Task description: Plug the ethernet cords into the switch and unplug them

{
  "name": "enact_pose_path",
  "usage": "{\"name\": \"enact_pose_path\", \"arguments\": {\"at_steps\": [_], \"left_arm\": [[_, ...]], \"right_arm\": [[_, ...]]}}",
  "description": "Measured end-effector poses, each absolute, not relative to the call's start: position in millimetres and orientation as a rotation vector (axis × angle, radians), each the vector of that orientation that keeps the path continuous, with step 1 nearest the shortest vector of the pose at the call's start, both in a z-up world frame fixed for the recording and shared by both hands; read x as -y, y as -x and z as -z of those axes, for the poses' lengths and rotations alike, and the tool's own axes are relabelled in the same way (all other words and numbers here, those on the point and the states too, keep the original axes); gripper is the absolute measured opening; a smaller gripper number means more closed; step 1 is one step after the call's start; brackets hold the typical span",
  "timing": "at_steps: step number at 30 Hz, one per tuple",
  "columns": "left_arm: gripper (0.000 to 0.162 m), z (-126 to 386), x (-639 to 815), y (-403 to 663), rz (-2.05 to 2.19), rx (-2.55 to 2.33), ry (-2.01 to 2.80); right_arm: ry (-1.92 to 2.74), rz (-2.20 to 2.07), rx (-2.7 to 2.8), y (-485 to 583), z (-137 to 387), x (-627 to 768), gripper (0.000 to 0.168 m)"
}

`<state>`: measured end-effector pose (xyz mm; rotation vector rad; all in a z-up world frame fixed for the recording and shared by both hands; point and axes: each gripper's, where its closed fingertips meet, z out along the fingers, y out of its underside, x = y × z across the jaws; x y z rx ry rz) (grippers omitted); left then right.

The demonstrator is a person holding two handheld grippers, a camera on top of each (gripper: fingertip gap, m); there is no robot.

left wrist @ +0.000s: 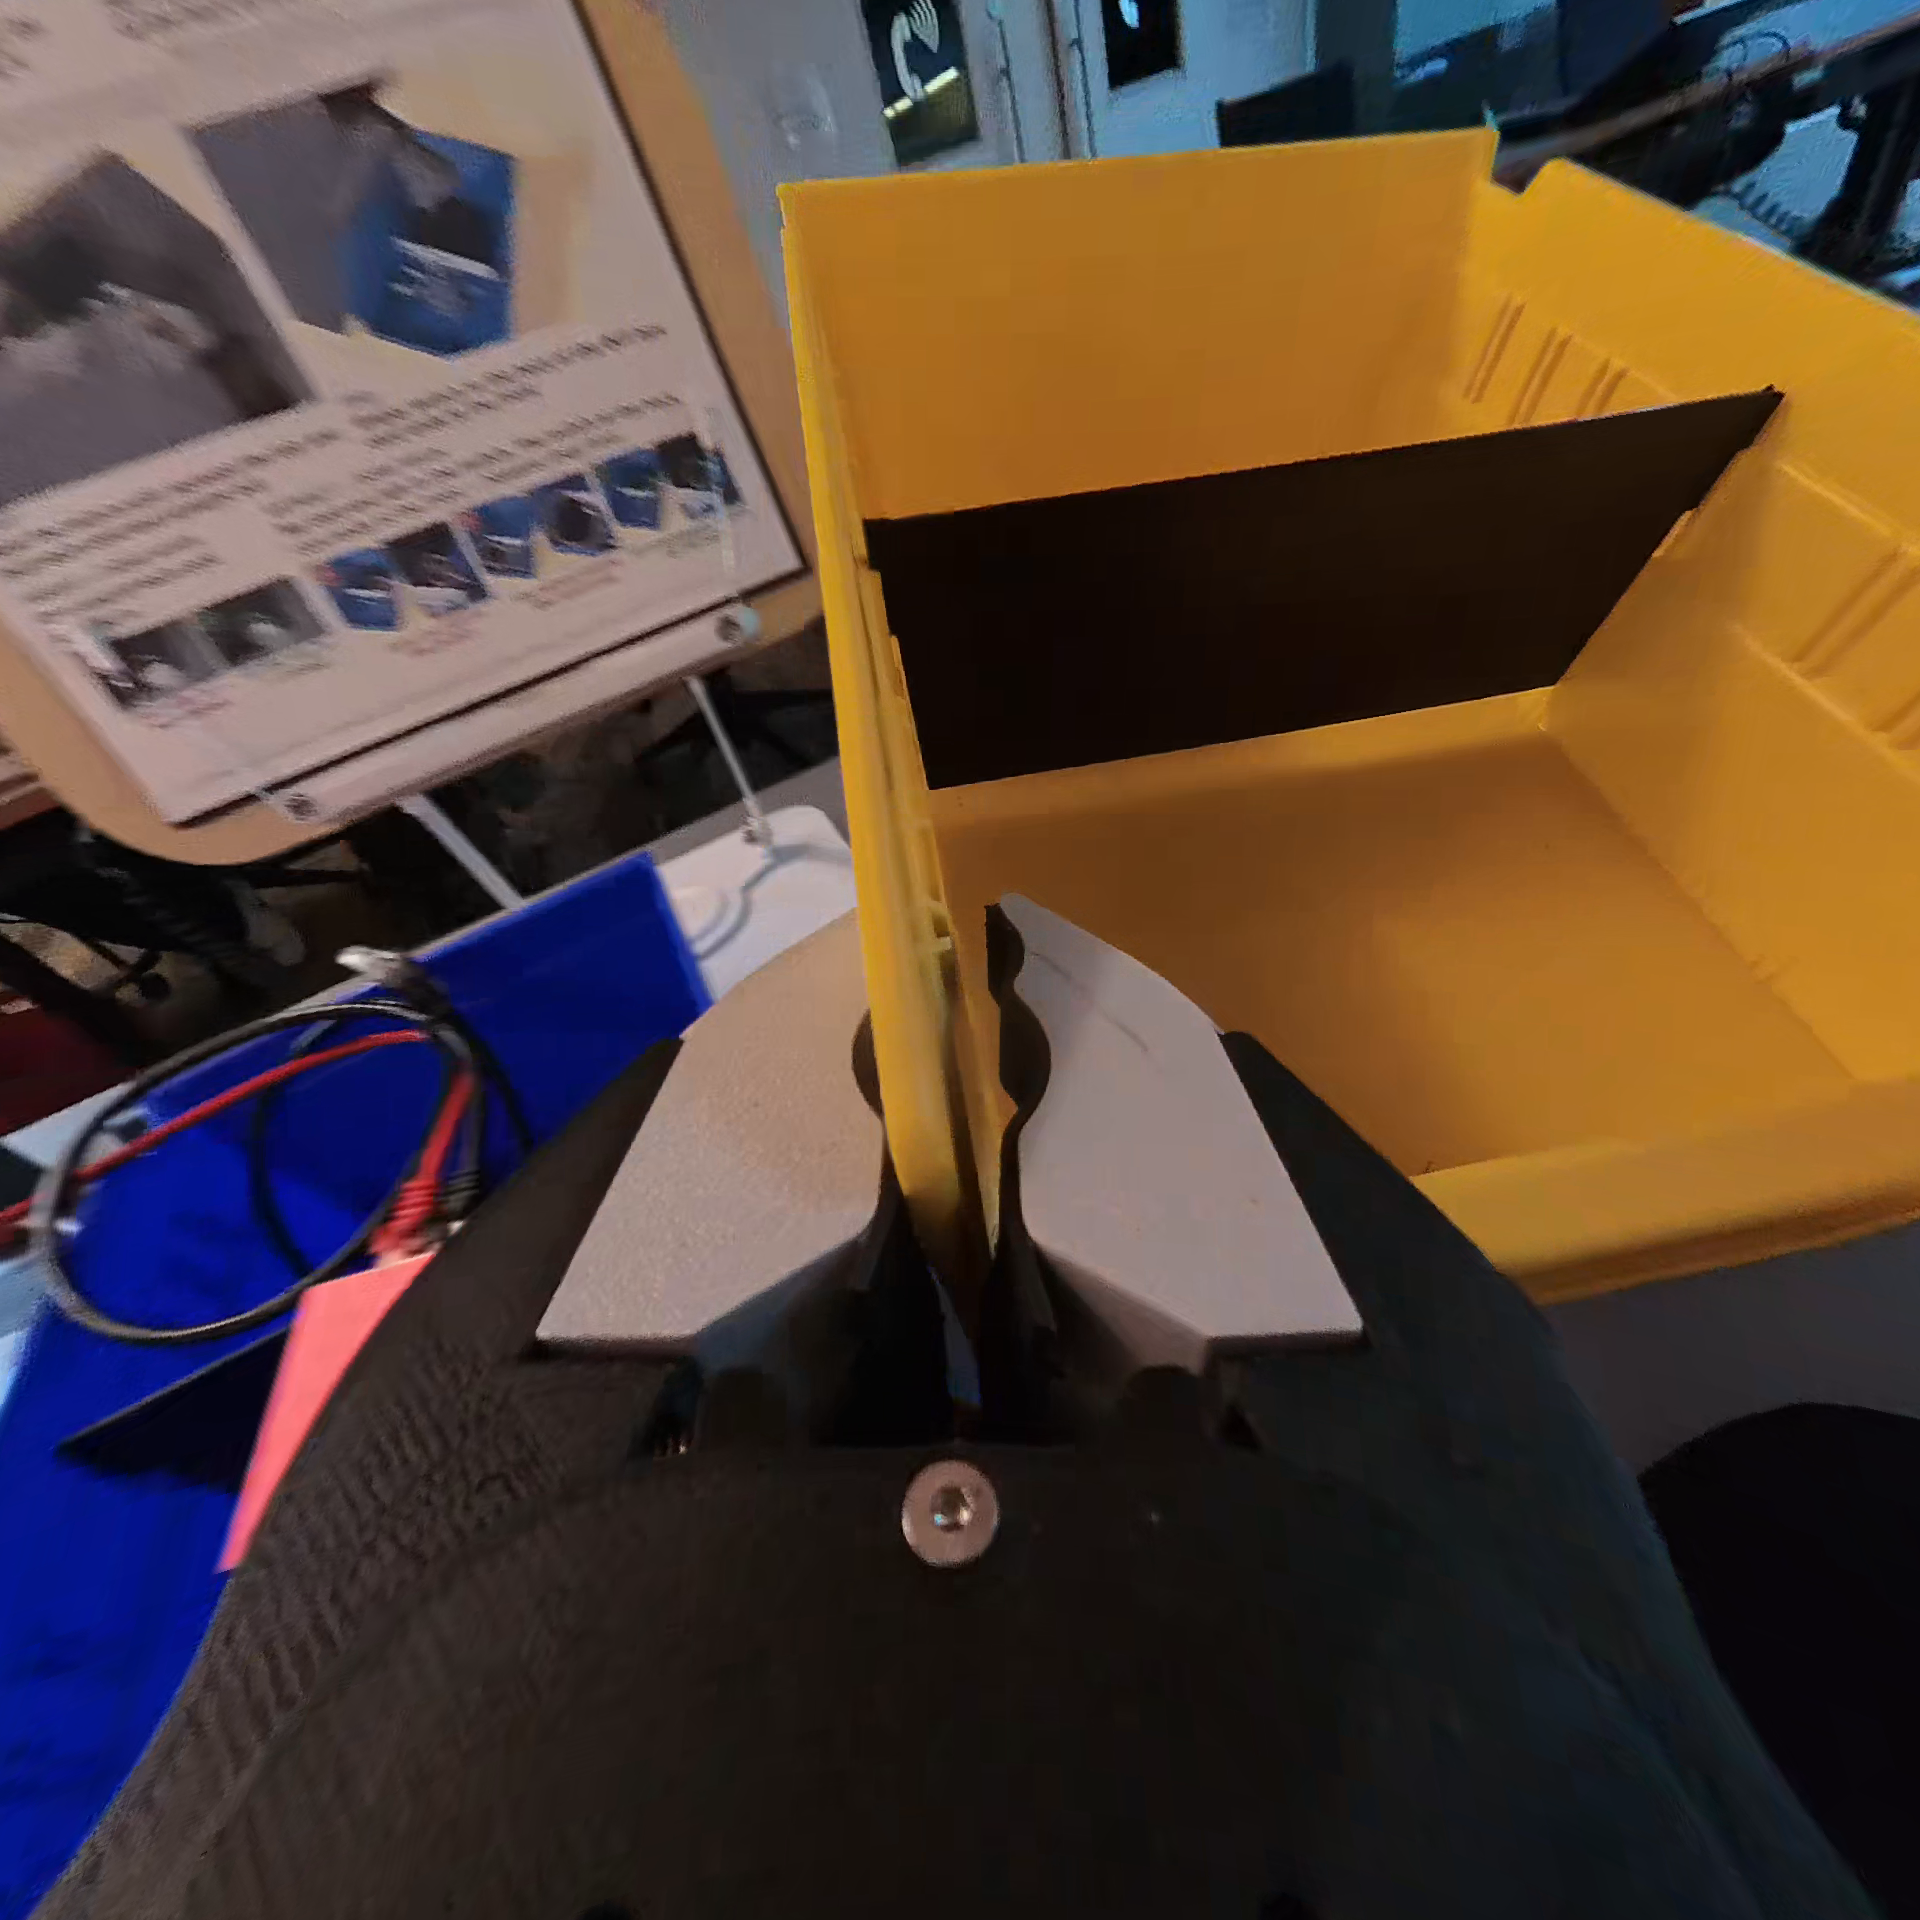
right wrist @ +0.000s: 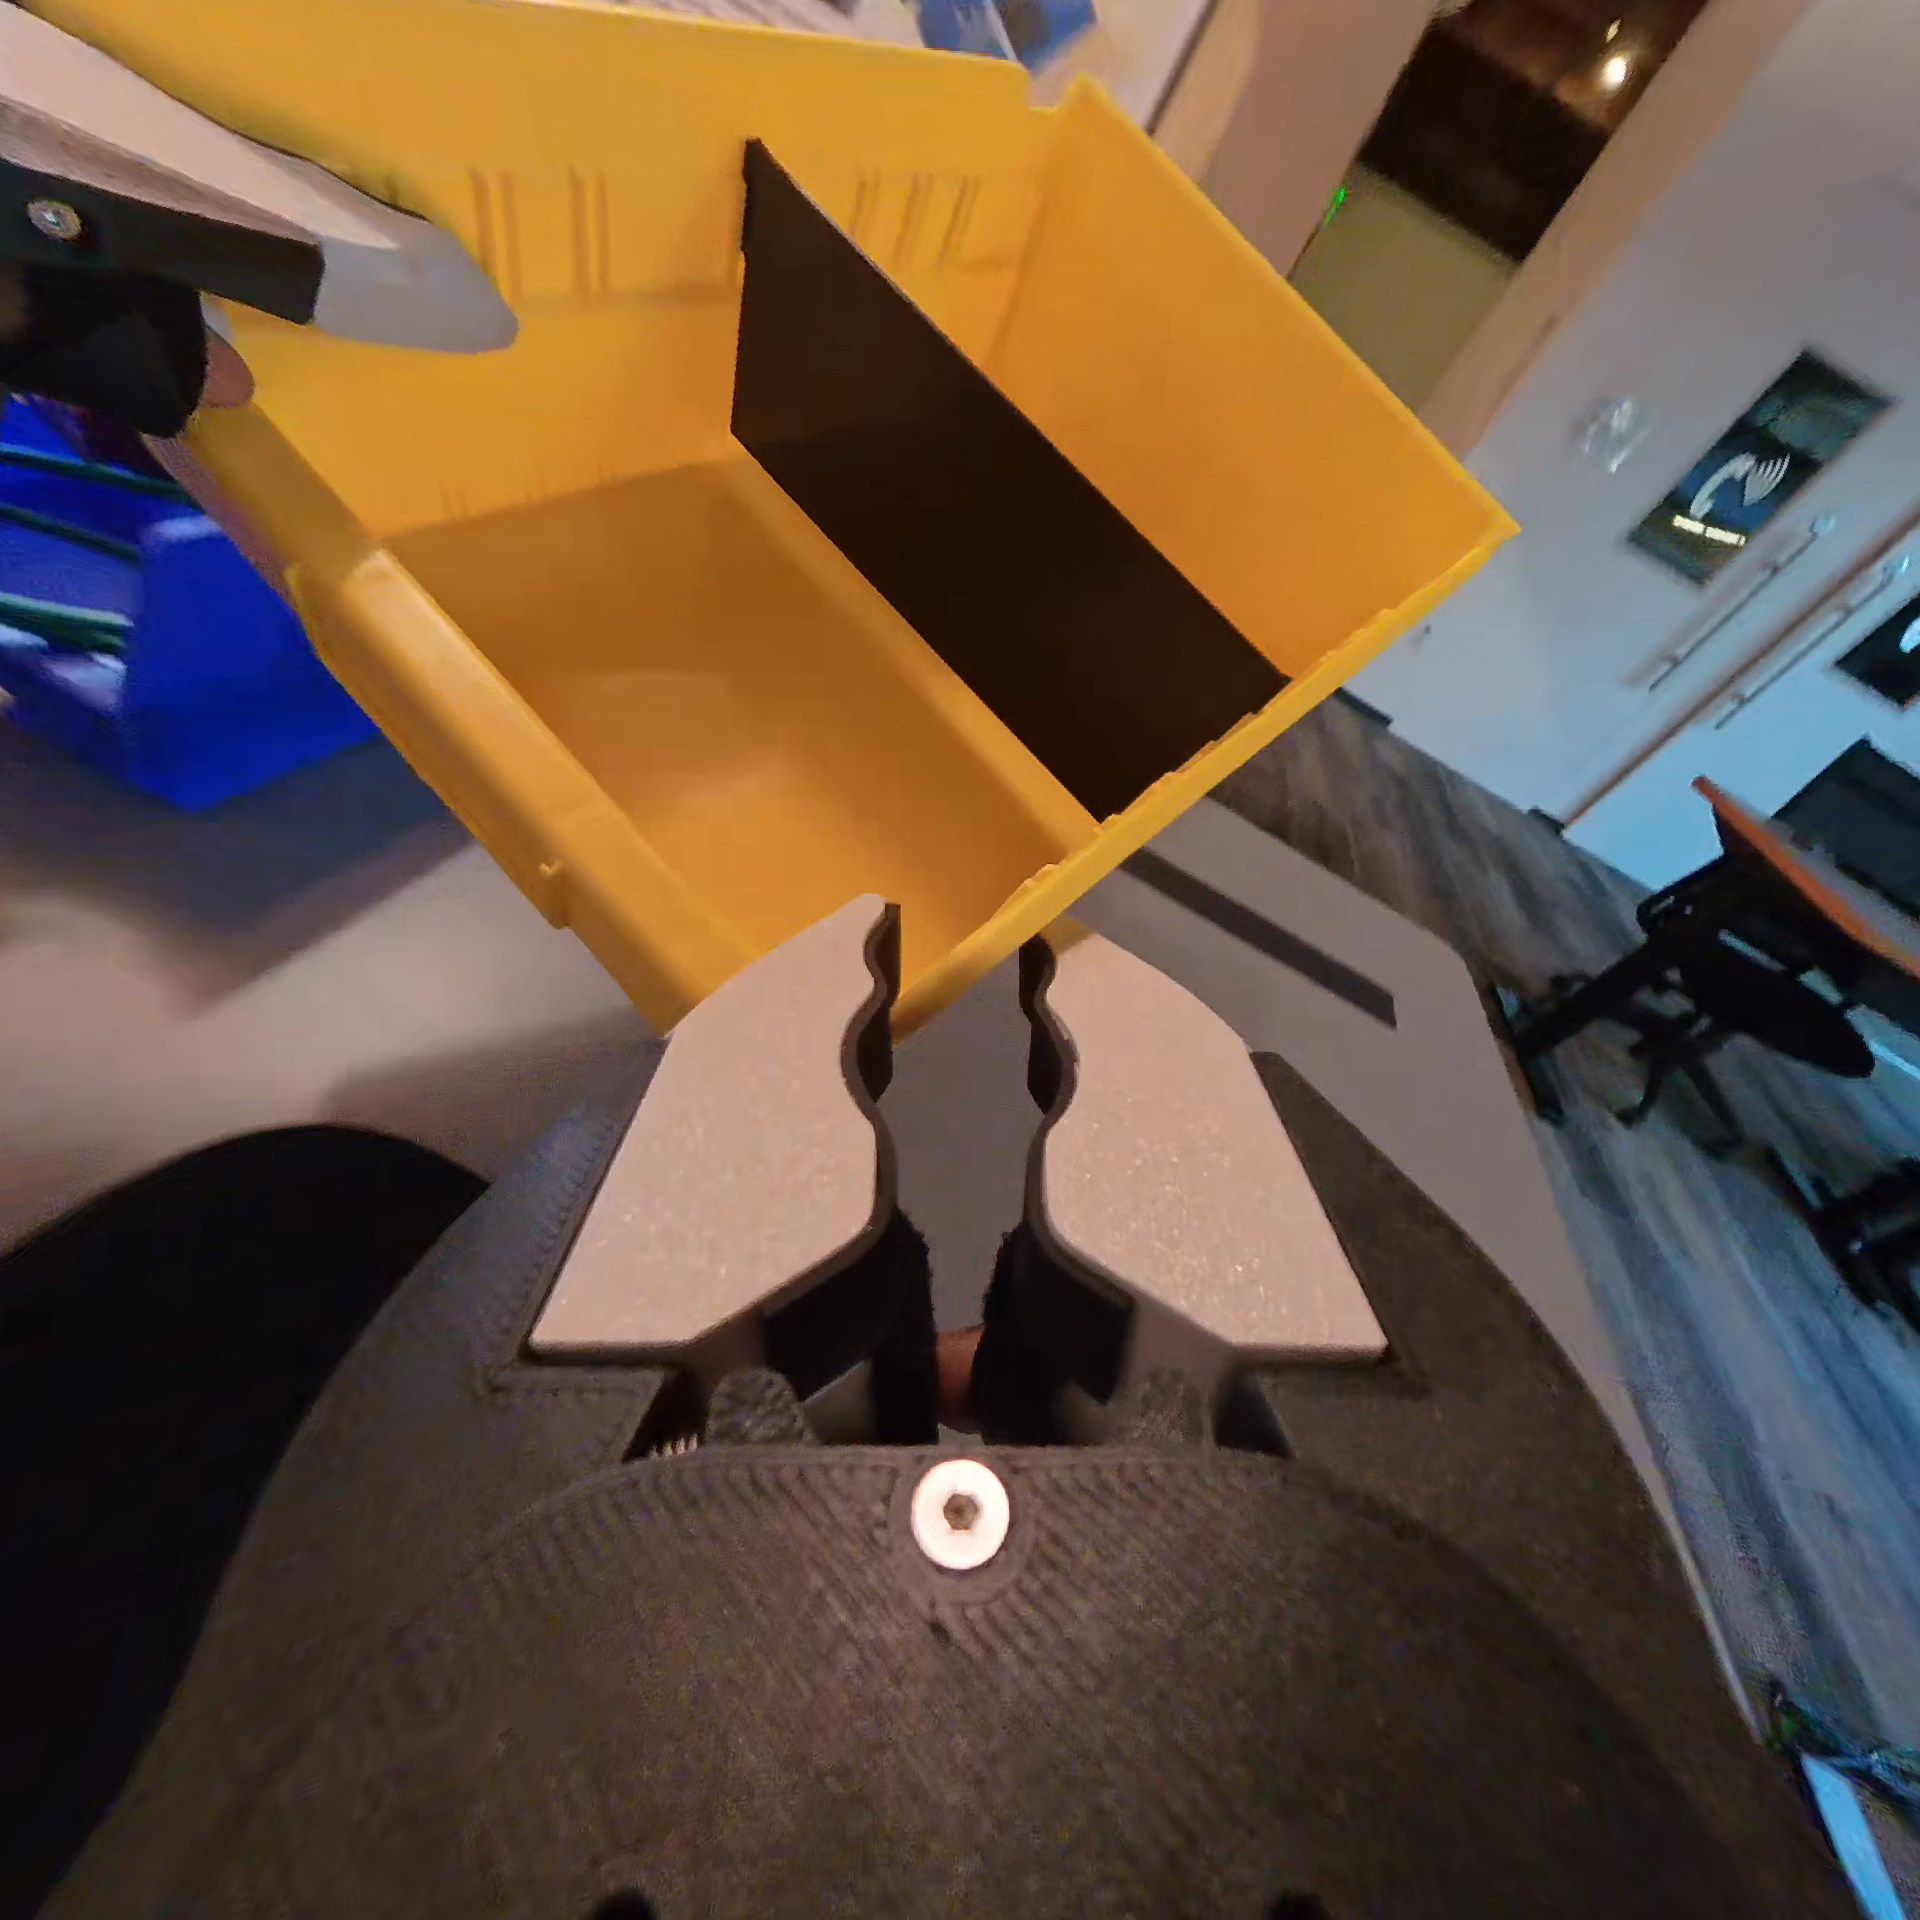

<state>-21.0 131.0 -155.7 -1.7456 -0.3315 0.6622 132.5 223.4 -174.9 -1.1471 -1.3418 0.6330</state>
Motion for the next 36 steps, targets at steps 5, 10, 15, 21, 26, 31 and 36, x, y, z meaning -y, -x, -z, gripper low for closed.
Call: {"name": "enact_pose_path", "arguments": {"at_steps": [5,10,15,21,26,31,36], "left_arm": [[0.015,196.5,-166.6,4.0,-0.599,0.328,1.812],[0.019,232.1,-182.1,-5.3,-0.553,0.337,1.875],[0.025,259.1,-190.5,-19.5,-0.441,0.321,1.948],[0.091,251.3,-179.0,-42.1,-0.323,0.189,1.979],[0.090,200.4,-97.4,-58.1,-0.220,0.021,1.923],[0.070,222.7,18.8,5.5,-0.477,-0.056,2.162],[0.065,284.4,55.9,45.8,-0.590,-0.159,2.400]], "right_arm": [[1.237,-0.641,1.355,-149.2,214.7,-260.6,0.021],[1.309,-0.576,1.383,-155.4,246.2,-281.4,0.019],[1.362,-0.525,1.388,-164.4,258.6,-294.6,0.017],[1.343,-0.556,1.423,-171.4,254.4,-300.9,0.027],[1.185,-0.492,1.452,-181.1,221.7,-287.6,0.064],[0.916,-0.431,1.768,-164.1,228.1,-228.3,0.070],[0.857,-0.282,2.035,-135.4,269.5,-204.9,0.063]]}}
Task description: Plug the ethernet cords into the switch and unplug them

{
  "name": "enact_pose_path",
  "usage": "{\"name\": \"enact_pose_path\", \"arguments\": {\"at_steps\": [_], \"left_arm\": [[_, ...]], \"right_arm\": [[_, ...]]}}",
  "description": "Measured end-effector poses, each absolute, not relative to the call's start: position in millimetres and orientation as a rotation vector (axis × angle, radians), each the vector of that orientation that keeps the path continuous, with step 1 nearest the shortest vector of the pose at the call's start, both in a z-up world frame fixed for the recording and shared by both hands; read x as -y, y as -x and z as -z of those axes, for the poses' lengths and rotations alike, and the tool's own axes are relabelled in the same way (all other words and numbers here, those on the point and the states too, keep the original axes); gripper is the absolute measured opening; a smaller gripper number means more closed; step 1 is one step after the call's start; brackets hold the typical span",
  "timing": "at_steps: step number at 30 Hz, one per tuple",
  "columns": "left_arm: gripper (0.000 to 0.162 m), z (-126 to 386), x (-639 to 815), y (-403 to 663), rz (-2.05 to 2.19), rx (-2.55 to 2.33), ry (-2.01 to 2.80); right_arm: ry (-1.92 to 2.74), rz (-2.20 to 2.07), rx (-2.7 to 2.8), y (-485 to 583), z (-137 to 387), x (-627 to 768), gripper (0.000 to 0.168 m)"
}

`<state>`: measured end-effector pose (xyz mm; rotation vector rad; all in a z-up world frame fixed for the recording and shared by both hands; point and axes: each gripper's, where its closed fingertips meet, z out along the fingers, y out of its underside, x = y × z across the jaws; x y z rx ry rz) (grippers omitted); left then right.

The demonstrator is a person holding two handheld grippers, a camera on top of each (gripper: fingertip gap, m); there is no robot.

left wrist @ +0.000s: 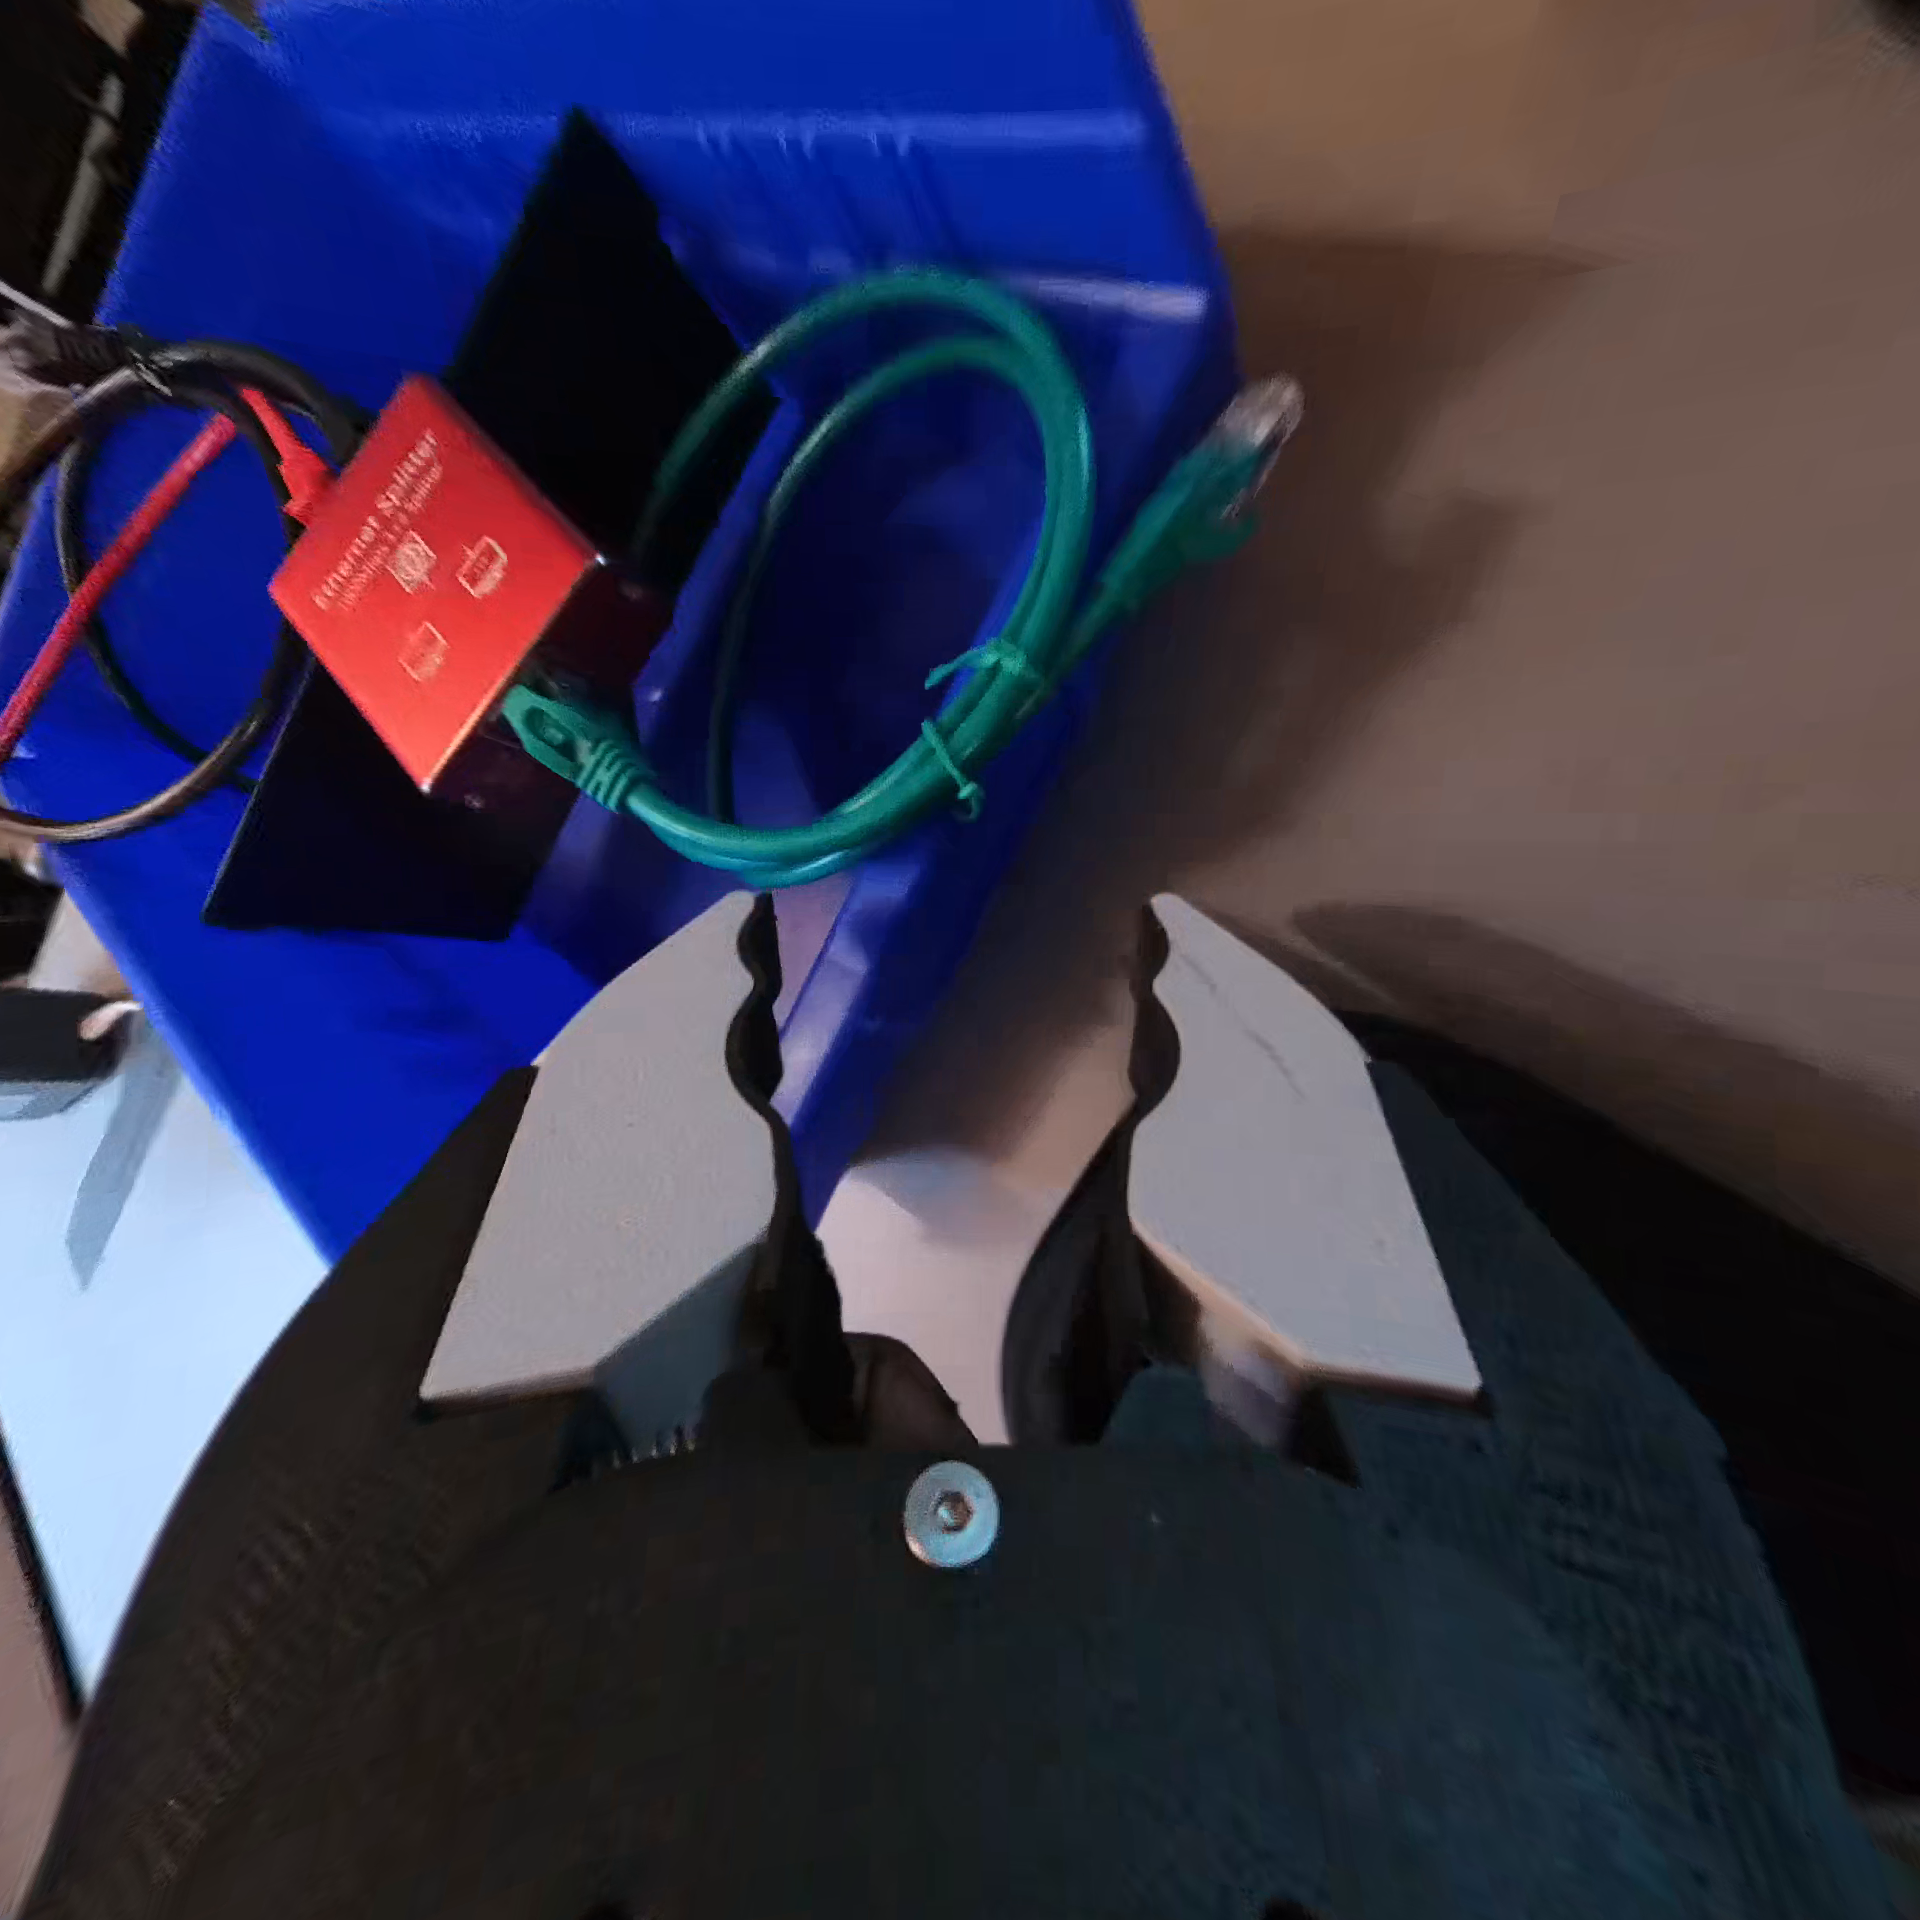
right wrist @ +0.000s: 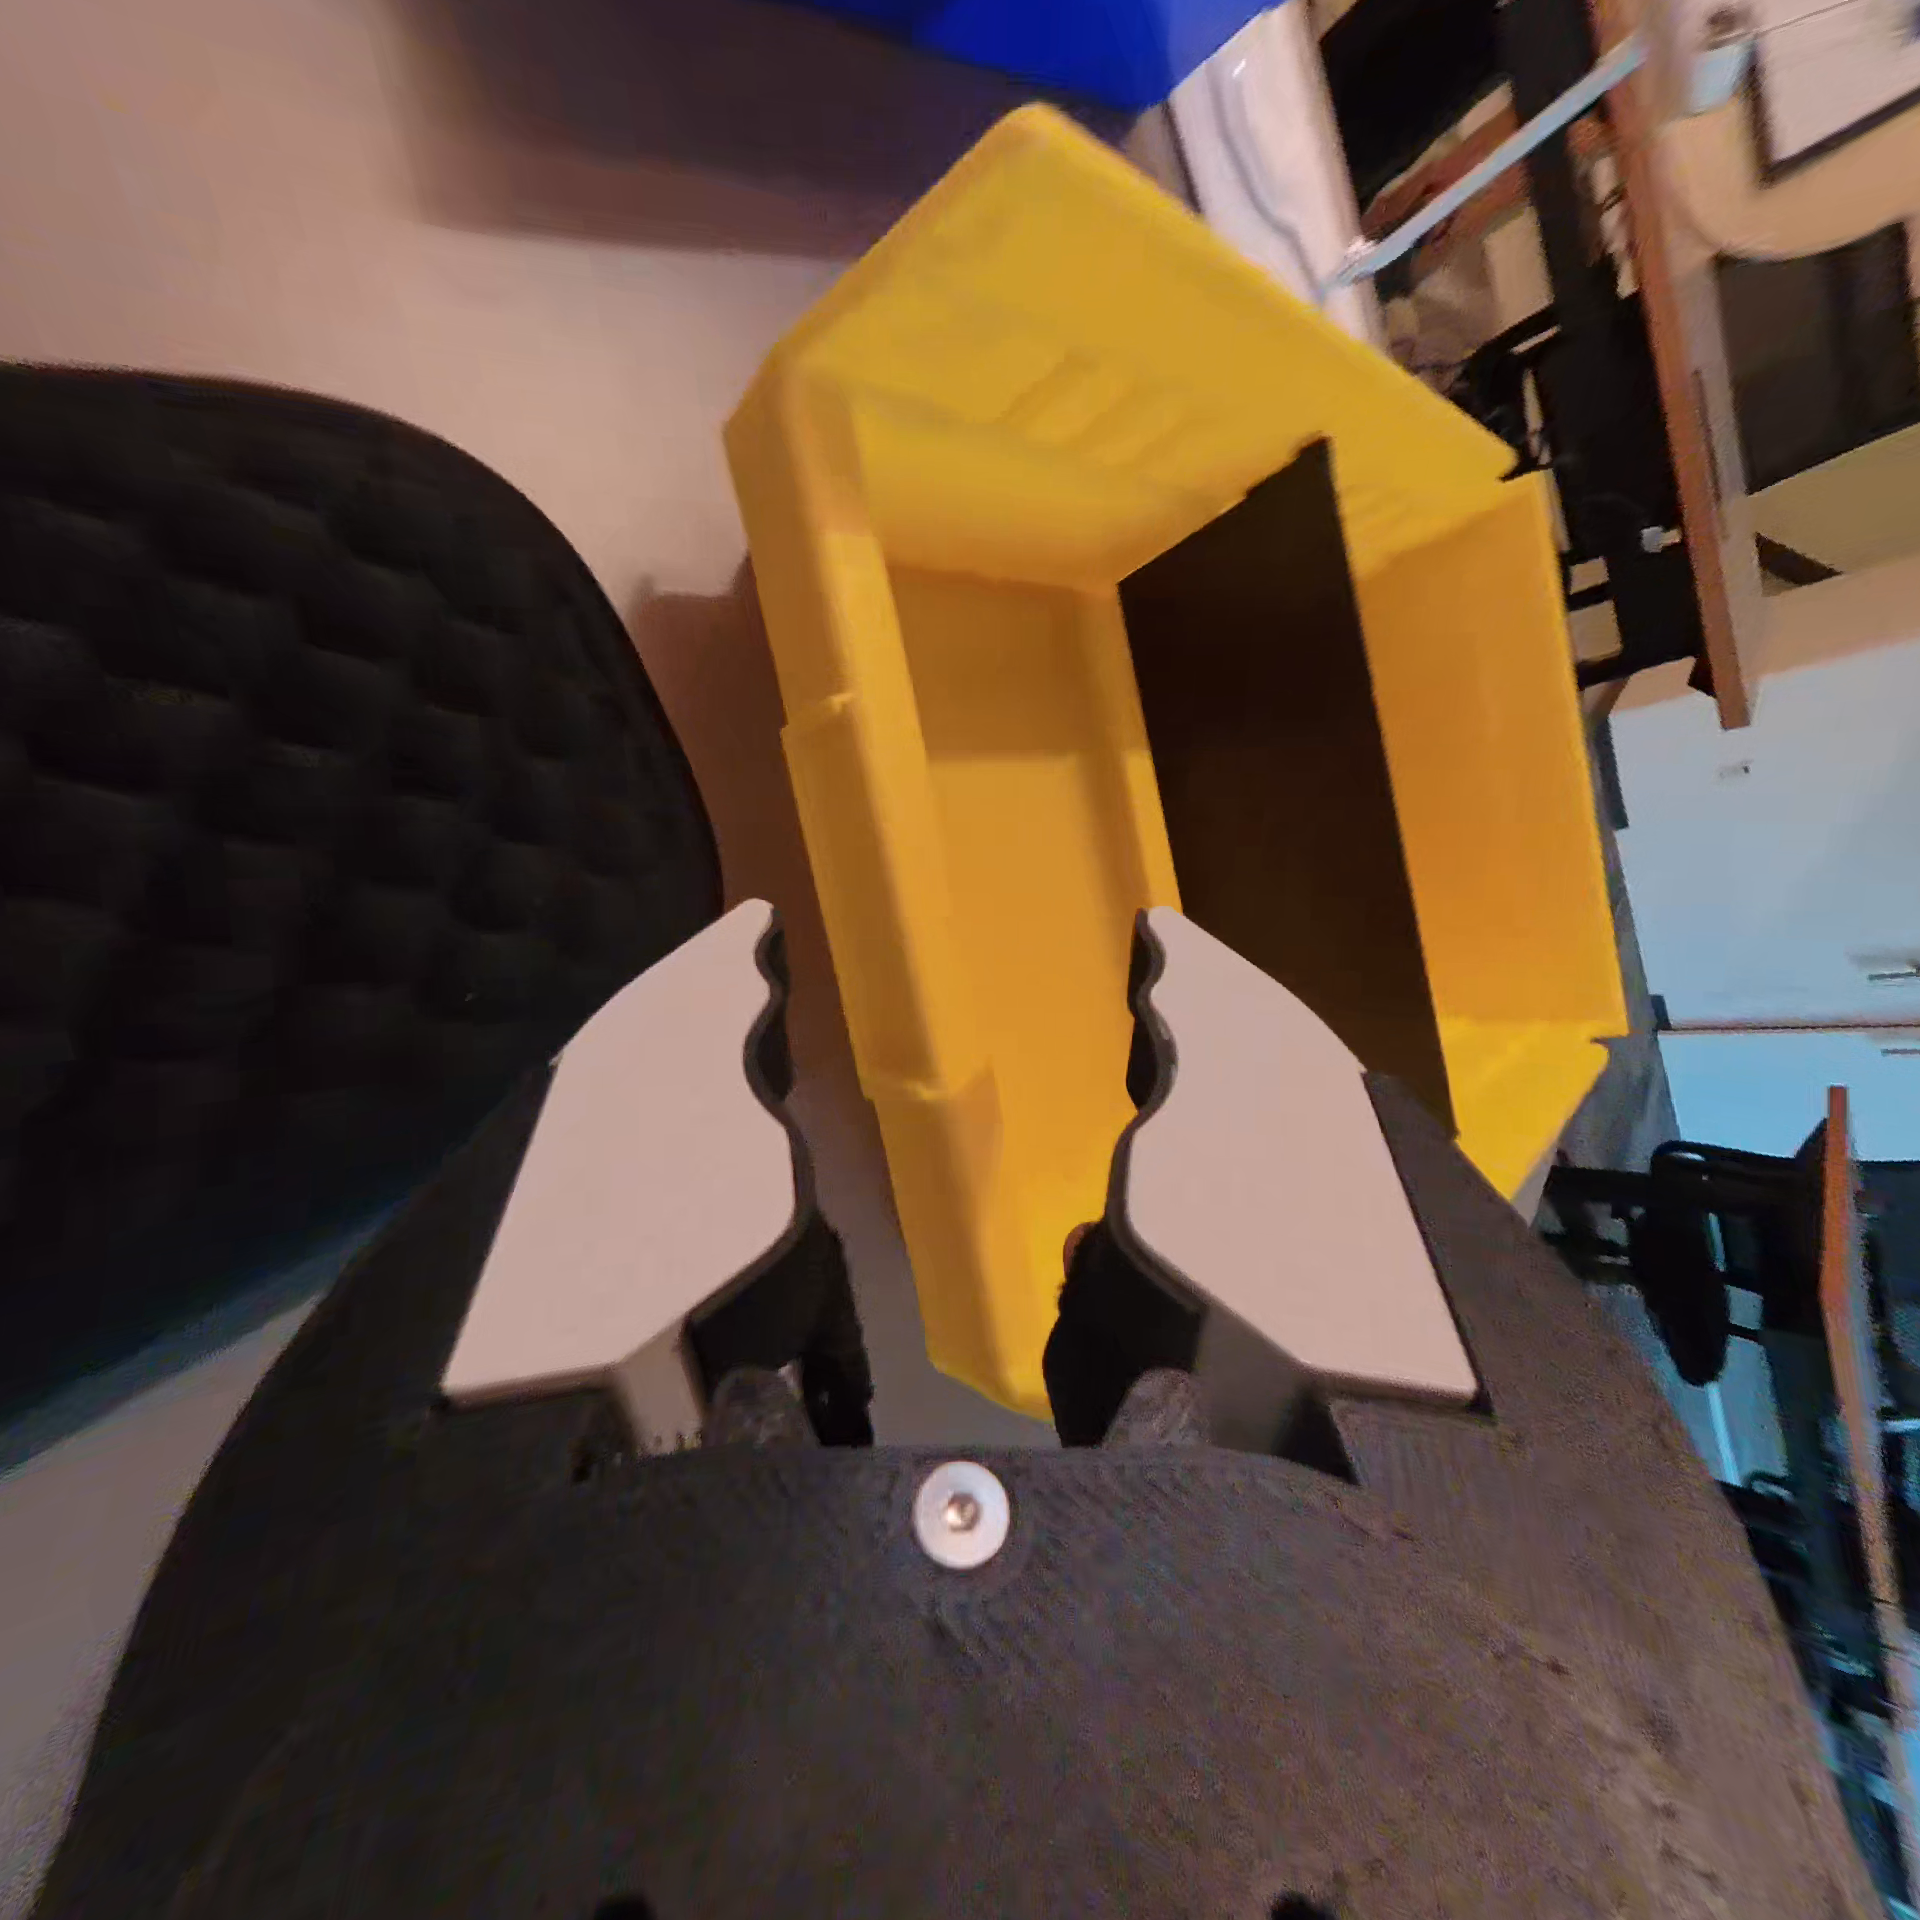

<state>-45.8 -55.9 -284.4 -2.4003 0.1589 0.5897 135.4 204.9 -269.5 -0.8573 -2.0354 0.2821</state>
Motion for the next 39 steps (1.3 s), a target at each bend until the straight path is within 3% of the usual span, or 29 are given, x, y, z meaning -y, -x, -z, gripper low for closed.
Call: {"name": "enact_pose_path", "arguments": {"at_steps": [7,9,39], "left_arm": [[0.039,317.3,56.0,85.1,-0.825,-0.327,2.510],[0.038,317.6,64.2,89.3,-0.819,-0.320,2.541],[0.042,313.9,276.3,123.8,-0.930,0.088,2.614]], "right_arm": [[0.803,0.068,2.235,-118.8,305.9,-216.3,0.046],[0.828,0.138,2.297,-126.0,316.3,-223.5,0.031],[0.967,0.229,2.204,-200.9,318.8,-293.7,0.035]]}}
